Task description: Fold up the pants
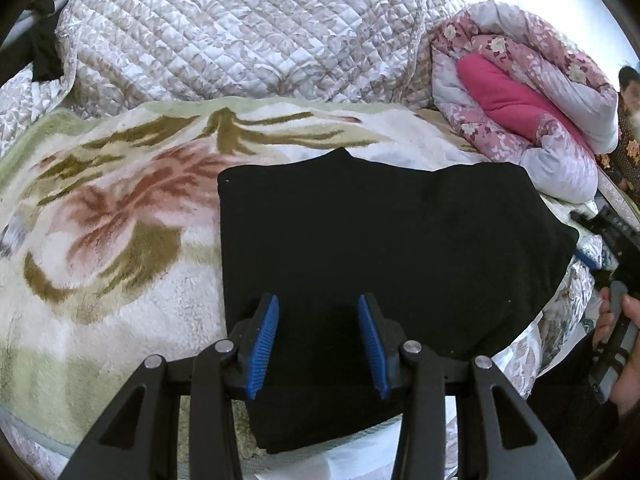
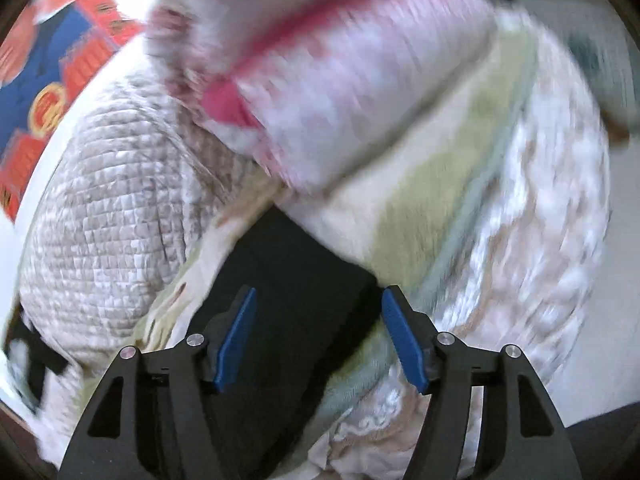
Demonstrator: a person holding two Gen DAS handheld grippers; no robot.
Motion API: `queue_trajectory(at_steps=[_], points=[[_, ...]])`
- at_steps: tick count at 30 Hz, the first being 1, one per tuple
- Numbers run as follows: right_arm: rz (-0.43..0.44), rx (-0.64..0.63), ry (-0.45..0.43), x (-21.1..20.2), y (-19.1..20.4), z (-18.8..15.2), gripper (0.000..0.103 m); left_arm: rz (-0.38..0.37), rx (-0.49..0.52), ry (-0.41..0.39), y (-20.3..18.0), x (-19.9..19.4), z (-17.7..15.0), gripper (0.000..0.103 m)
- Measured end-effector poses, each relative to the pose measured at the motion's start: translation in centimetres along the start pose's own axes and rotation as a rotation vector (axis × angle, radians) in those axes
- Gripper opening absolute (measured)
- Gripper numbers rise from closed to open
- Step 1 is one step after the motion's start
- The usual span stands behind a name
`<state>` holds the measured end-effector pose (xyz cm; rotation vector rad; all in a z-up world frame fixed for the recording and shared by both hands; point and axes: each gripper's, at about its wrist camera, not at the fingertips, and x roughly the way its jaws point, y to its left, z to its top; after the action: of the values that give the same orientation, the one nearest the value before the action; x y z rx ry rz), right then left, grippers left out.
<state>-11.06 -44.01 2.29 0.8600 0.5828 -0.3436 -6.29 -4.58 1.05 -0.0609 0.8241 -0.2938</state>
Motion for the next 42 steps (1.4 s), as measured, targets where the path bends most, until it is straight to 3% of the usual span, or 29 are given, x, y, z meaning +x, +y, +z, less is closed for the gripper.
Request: queue_trajectory(at_steps=[6,11,15,17,19,22,28,32,37,42], points=[[0.049,-0.069,0.016,0.1,1.3,-0.9,0.066,0.004,0.002,0.000,-0.1,0.1,0.0,0.044],[0.063,-0.083,-0.034,0.1,1.8,-0.1,0.064,0.005,0.008,-0.001,-0.2,0.1,0.0,0.044],[0.064,-0.174,-0.011,1.5,3.4,0.1,0.054,0.006,0.008,-0.002,-0.2,0.1,0.0,0.044],[0.045,-0.168,0.057,3.2,3.3,0.3,0.045,0.006,0.007,-0.001,-0.2,0.1,0.0,0.045],[0.033,-0.155,0.076,3.6,2.8,0.4,0.029,0.004,0.006,-0.001,-0.1,0.1,0.0,0.045],[0.057,-0.170,0.057,2.8,3.1,0.5,0.023,-0.002,-0.008,-0.001,0.1,0.0,0.0,0.045],[0.152,-0.337,0.028,0.7,7.9,-0.1,0.021,0.011,-0.039,-0.053,1.1,-1.5,1.1,0.045],[0.221,-0.477,0.047,0.1,12.4,-1.7,0.021,0.047,-0.091,-0.076,3.2,-2.1,1.9,0.045],[0.339,-0.662,0.122,0.0,18.5,-6.3,0.021,0.118,-0.168,-0.076,6.1,-2.4,2.5,0.045],[0.431,-0.841,0.305,2.3,21.8,-13.9,0.021,0.174,-0.245,-0.103,8.8,-3.5,2.8,0.045]])
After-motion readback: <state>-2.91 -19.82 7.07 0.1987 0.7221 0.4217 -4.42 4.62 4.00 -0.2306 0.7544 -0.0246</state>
